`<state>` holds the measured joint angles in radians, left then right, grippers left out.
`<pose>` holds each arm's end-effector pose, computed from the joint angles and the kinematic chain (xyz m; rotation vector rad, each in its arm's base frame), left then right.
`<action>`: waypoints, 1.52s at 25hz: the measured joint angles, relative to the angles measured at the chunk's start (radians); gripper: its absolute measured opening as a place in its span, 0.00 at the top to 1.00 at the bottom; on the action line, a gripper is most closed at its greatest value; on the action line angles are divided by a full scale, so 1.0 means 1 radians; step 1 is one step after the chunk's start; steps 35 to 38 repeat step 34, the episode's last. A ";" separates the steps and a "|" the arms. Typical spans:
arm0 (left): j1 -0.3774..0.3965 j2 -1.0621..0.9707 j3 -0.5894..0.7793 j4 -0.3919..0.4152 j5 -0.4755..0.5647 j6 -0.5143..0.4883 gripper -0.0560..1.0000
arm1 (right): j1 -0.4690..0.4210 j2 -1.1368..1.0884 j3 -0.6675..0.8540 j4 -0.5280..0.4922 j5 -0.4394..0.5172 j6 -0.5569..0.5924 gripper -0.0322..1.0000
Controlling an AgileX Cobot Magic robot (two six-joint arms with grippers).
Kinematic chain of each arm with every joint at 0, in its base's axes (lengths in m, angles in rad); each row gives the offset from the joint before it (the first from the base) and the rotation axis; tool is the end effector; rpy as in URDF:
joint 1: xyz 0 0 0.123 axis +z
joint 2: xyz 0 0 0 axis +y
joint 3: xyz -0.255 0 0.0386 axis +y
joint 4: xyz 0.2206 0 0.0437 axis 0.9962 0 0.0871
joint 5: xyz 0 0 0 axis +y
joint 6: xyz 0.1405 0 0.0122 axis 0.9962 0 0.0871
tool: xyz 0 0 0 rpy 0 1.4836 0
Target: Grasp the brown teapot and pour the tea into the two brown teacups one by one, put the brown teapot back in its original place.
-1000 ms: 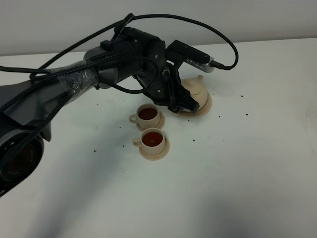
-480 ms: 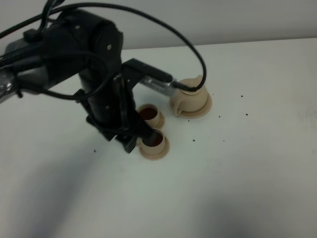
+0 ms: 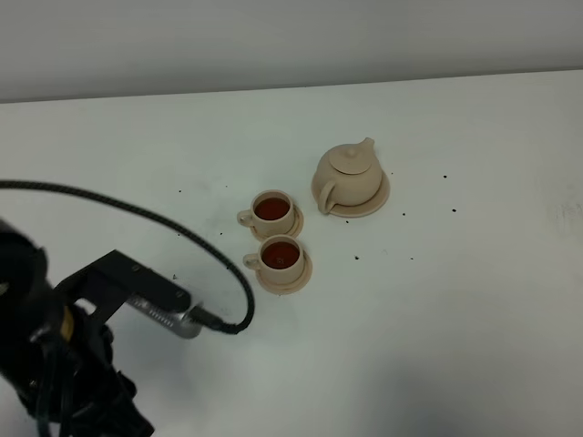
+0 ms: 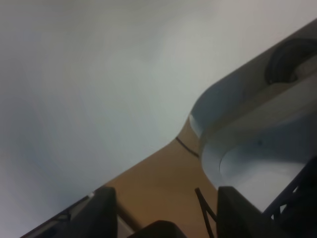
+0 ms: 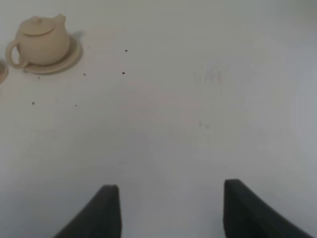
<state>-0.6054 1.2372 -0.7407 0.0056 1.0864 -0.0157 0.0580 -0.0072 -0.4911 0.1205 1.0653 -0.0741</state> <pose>0.1470 -0.1009 0.1693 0.8952 2.9349 -0.0278 0.0413 0.0173 0.2392 -0.1409 2.0425 0.1343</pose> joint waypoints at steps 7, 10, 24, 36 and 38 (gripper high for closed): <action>0.000 -0.210 0.187 -0.006 -0.035 -0.001 0.48 | 0.000 0.000 0.000 0.000 0.000 0.000 0.50; 0.000 -0.262 0.225 -0.006 -0.053 -0.001 0.48 | 0.000 0.000 0.000 0.000 0.000 0.000 0.50; 0.296 -0.531 0.231 -0.019 -0.055 0.003 0.48 | 0.000 0.000 0.000 0.000 0.000 0.000 0.50; 0.668 -0.788 0.231 -0.019 -0.052 0.016 0.48 | 0.000 0.000 0.000 0.000 0.000 0.000 0.50; 0.668 -0.788 0.231 -0.019 -0.052 0.016 0.48 | 0.000 0.000 0.000 0.000 0.000 0.000 0.50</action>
